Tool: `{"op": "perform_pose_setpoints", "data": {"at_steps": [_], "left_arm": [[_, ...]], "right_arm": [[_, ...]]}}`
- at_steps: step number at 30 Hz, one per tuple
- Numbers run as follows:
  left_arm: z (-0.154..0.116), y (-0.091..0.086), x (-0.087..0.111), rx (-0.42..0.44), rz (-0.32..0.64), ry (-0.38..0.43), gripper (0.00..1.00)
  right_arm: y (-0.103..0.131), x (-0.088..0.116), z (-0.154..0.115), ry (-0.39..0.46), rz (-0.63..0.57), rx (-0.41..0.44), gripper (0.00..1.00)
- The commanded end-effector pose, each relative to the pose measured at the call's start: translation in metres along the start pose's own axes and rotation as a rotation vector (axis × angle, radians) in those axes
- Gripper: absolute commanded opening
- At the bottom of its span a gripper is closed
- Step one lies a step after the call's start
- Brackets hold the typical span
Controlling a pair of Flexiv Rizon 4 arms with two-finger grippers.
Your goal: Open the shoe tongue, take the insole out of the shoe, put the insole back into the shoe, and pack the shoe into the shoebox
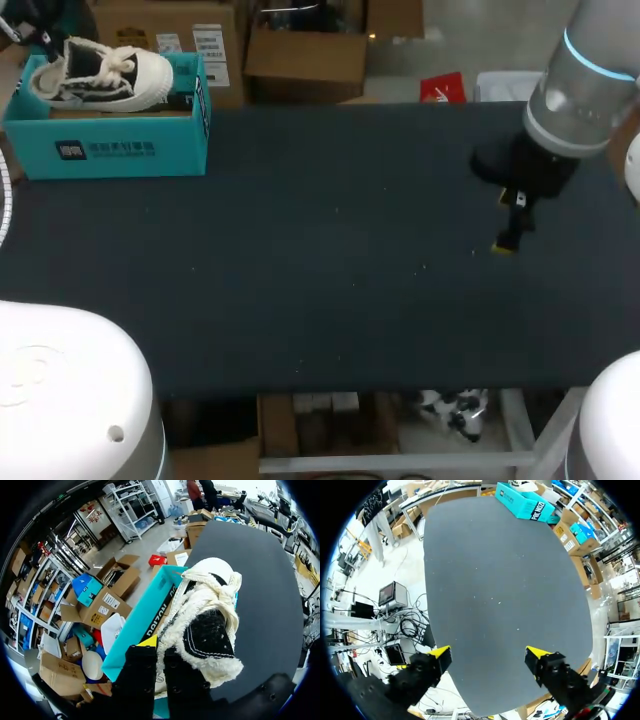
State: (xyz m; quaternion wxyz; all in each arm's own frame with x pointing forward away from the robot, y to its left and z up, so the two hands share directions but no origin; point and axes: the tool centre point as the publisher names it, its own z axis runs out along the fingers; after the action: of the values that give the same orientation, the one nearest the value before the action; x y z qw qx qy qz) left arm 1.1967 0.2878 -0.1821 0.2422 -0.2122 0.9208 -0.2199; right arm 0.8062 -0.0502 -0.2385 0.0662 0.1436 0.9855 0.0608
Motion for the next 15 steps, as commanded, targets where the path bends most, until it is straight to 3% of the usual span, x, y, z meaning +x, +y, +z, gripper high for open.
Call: {"op": "perform_pose_setpoints", "data": {"at_steps": [1,9,15], "left_arm": [[0.03,0.014,-0.036,-0.017,-0.005,0.062,0.0],[0.077,0.046,-0.032,-0.094,-0.042,0.142,0.0],[0.108,0.059,-0.02,-0.156,-0.03,0.201,0.0]], "right_arm": [[0.0,0.0,-0.001,0.001,0.0,0.003,1.0],[0.0,0.0,-0.001,0.001,0.0,0.003,1.0],[0.0,0.0,-0.001,0.001,0.0,0.003,1.0]]}}
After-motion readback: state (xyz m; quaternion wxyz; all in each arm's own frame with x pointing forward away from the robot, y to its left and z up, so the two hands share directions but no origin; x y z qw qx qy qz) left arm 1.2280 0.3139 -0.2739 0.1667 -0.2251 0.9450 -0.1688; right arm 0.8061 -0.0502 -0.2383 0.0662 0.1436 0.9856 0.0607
